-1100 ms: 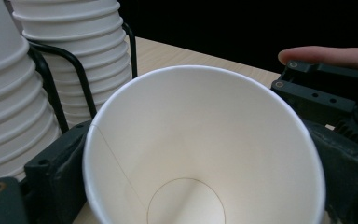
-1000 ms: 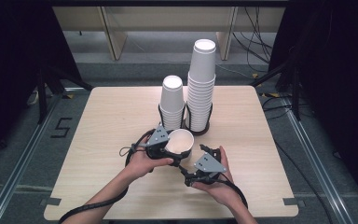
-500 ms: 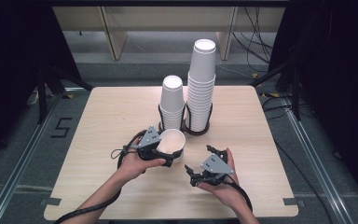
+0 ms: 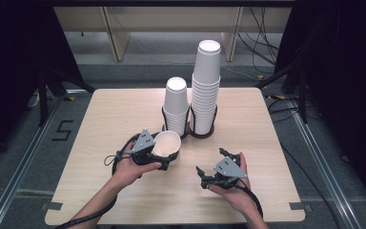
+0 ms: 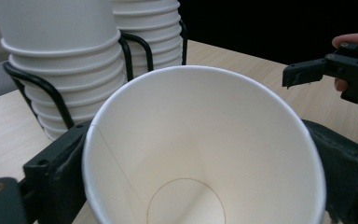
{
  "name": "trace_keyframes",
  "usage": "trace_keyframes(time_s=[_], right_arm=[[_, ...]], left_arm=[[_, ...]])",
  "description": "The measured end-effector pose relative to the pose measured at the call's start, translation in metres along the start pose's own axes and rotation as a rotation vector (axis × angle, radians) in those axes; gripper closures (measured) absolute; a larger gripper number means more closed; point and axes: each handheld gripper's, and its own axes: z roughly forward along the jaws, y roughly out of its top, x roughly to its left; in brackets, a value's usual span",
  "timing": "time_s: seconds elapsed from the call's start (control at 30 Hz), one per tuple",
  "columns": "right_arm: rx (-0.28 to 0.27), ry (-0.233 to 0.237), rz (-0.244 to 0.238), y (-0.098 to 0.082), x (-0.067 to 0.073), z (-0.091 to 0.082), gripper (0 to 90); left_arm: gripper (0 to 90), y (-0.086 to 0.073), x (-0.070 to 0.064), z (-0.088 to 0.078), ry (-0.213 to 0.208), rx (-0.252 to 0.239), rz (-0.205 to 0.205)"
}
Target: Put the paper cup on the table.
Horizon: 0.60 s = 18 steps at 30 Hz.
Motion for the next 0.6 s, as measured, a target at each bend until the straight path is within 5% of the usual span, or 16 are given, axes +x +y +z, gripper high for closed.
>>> trace_keyframes(time_s=[0.23, 0.3, 0.43, 0.6], right_arm=[[0.015, -0.020, 0.049, -0.004, -0.003, -0.003, 0.5], [-0.006, -0.041, 0.021, -0.004, -0.007, -0.002, 0.5], [0.014, -0.036, 0.059, -0.005, -0.007, -0.004, 0.5], [-0.005, -0.059, 0.041, -0.006, -0.011, -0.005, 0.5]], left_arm=[[5.7, -0.003, 0.005, -0.008, 0.033, 0.001, -0.008], [5.8, -0.004, 0.006, -0.010, 0.043, 0.002, -0.006], [5.7, -0.005, 0.008, -0.015, 0.061, 0.003, -0.008], [5.7, -0.007, 0.010, -0.022, 0.084, -0.002, -0.010]])
